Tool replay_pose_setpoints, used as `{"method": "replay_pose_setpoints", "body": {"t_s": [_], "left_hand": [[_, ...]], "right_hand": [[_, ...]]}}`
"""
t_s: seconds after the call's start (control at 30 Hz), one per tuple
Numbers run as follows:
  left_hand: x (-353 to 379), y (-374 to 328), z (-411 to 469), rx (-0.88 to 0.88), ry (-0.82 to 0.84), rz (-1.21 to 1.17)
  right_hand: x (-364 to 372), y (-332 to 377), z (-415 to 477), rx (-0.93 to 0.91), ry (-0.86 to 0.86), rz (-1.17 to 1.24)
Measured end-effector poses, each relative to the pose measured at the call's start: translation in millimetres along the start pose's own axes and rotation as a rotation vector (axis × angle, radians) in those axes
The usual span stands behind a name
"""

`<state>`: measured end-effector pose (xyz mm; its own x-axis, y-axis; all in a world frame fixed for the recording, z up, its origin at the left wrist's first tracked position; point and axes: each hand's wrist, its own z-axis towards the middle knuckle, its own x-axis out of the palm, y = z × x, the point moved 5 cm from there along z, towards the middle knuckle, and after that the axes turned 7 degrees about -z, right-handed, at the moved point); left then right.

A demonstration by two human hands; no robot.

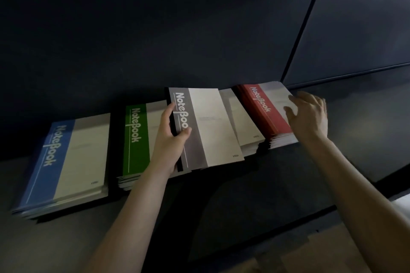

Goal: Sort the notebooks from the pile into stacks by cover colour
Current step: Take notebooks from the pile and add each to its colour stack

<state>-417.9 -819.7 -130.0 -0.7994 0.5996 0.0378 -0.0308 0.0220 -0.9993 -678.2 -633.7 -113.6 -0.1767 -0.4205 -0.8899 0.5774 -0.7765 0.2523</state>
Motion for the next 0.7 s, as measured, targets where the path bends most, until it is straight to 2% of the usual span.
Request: {"method": "replay_pose_setpoints", "body": {"t_s": [0.07, 0.1, 0.17, 0.27, 0.33, 0.4, 0.57, 0.7], "left_hand": [[0, -1, 0, 0.004, -0.008, -0.008], [0, -1, 0, 0.002, -0.012, -0.019], [-1, -1, 0, -0.014, -0.031, -0.057], [-7, 3, 2, -0.056, -0.074, -0.161], [-8, 5, 4, -0.055, -0.082, -0.195], [-7, 7, 4, -0.059, -0.082, -0.234], [-2, 11, 6, -0.152, -0.051, -0.514], [-1, 9, 6, -0.167, -0.036, -0.658]], "right_hand": [[-12, 37, -22, -0.05, -0.087, 0.248], [-13, 58, -31, -0.068, -0.058, 0.313], [-5, 90, -46, -0.083, 0.098, 0.393], [18, 118, -60, -0.03, 0.399, 0.635], [27, 125, -63, -0.041, 0.475, 0.724], [26, 126, -59, -0.072, 0.445, 0.735], [9, 105, -26, -0.085, 0.289, 0.584], [11, 94, -14, -0.101, 0.295, 0.401]]}}
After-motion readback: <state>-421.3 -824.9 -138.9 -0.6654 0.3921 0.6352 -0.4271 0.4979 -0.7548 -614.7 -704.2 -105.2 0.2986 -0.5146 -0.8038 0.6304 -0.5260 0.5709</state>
